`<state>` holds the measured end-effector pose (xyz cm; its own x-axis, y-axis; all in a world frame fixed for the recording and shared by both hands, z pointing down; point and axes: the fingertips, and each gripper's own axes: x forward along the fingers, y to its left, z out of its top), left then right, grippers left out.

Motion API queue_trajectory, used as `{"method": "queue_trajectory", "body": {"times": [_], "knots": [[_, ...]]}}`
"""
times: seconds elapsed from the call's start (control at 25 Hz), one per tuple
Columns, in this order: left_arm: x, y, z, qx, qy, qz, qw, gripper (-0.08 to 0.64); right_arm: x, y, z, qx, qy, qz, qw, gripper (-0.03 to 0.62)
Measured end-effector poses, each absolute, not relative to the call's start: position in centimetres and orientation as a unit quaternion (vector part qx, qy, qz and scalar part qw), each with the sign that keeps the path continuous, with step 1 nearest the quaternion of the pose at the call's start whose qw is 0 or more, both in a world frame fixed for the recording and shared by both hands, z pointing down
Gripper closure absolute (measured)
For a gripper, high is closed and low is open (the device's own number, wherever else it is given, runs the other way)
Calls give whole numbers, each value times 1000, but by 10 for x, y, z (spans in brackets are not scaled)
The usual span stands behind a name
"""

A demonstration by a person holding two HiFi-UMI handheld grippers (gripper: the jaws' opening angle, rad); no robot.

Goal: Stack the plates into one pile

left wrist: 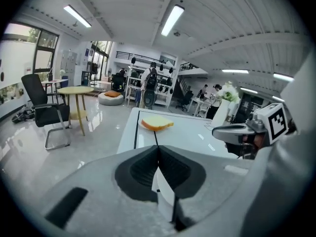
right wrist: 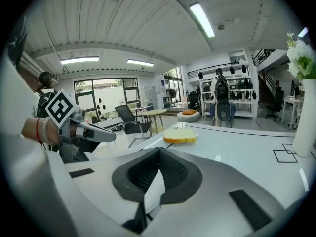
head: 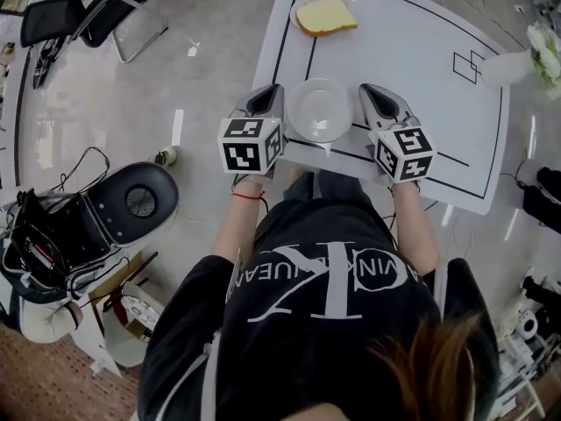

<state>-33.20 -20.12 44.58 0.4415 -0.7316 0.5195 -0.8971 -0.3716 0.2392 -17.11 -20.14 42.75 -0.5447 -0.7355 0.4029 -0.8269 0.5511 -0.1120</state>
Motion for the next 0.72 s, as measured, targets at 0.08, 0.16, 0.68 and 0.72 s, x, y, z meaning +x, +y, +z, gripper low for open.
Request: {"method": "queue_trajectory", "body": {"times": [0.08, 0.16, 0.68, 0.72], "knots": [[-340, -211, 438, 818, -501, 152, 238, 554, -179, -211, 420, 450, -870, 139, 145, 591], [-344, -220, 430, 824, -501, 136, 229, 554, -183, -220, 411, 449, -874, 130, 133, 591], [-344, -240, 380, 838, -518, 74, 155, 554, -161, -227, 367, 453, -885, 73, 77, 591], [-345, -239, 377, 838, -520, 71, 151, 554, -159, -227, 364, 453, -885, 69, 74, 591]]}}
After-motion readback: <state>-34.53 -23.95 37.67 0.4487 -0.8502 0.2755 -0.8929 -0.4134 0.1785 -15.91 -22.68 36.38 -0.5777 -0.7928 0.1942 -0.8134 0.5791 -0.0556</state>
